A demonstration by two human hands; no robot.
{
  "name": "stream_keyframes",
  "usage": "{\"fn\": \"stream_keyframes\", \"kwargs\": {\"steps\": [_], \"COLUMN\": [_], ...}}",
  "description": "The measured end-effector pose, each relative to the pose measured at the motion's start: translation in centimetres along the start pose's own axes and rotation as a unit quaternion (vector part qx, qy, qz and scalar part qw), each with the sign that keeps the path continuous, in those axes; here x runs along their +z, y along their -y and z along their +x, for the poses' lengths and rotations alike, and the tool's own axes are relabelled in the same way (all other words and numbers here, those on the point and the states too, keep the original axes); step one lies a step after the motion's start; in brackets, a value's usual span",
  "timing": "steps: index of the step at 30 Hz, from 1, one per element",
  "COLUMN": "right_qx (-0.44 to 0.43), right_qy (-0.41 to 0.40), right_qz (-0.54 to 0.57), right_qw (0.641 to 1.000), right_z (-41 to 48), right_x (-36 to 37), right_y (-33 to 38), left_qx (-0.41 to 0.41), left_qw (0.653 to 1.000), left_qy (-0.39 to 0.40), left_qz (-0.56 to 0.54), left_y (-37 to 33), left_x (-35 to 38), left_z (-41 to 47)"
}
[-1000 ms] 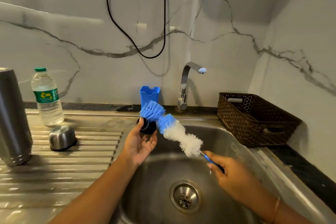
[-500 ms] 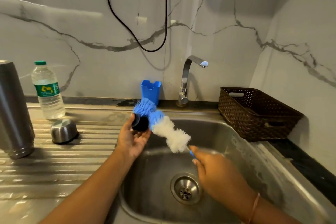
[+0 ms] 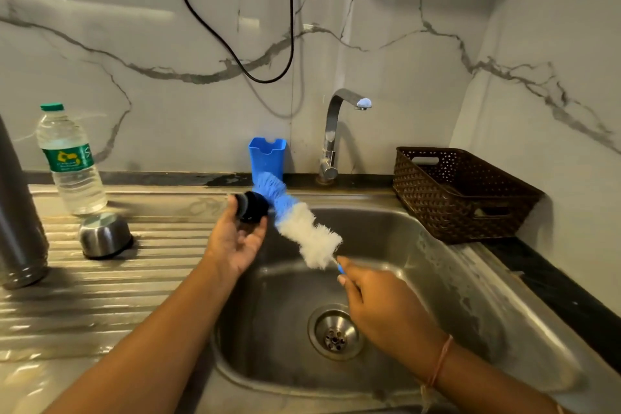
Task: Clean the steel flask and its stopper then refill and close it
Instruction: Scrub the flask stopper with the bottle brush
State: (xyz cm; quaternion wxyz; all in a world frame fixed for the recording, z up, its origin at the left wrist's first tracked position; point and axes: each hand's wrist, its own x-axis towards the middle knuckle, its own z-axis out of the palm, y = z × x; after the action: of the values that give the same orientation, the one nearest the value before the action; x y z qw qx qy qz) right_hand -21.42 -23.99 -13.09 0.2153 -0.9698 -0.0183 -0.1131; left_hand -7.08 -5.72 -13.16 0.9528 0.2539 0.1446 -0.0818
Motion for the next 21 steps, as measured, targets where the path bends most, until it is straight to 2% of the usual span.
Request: {"fn": "stream_keyframes", "kwargs": {"steps": [2, 4, 10, 15, 19, 21], "right_qx": [-0.003, 0.006, 0.064, 0.041, 0.056, 0.062], "right_qy": [0.008, -0.004, -0.031, -0.003, 0.013, 0.011], "right_qz": [0.017, 0.022, 0.092, 0.085, 0.112, 0.14], "right_qw": [1.0, 1.0, 0.993, 0.996, 0.992, 0.988], "right_z": [-0.6, -0.2, 2.5, 0.6, 0.2, 0.6], "right_x": [0.5, 0.4, -1.1, -0.6, -0.7, -1.0], "right_y": [-0.1, -0.5, -0.1, 0.3, 0.0, 0.2], "left_qx": [0.025, 0.023, -0.031, -0.03, -0.038, -0.039], "left_qw": [0.998, 0.999, 0.999, 0.999, 0.999, 0.999], "left_qy": [-0.023, -0.027, 0.03, 0.021, 0.003, -0.003], "left_qz": [-0.045, -0.037, -0.019, -0.035, -0.038, 0.002], "left_y": [-0.7, -0.6, 1.4, 2.2, 2.3, 2.5], "left_x": [-0.1, 0.0, 2.4, 3.0, 2.6, 2.4], "left_z": [0.7, 1.0, 0.8, 1.1, 1.8, 2.3]}}
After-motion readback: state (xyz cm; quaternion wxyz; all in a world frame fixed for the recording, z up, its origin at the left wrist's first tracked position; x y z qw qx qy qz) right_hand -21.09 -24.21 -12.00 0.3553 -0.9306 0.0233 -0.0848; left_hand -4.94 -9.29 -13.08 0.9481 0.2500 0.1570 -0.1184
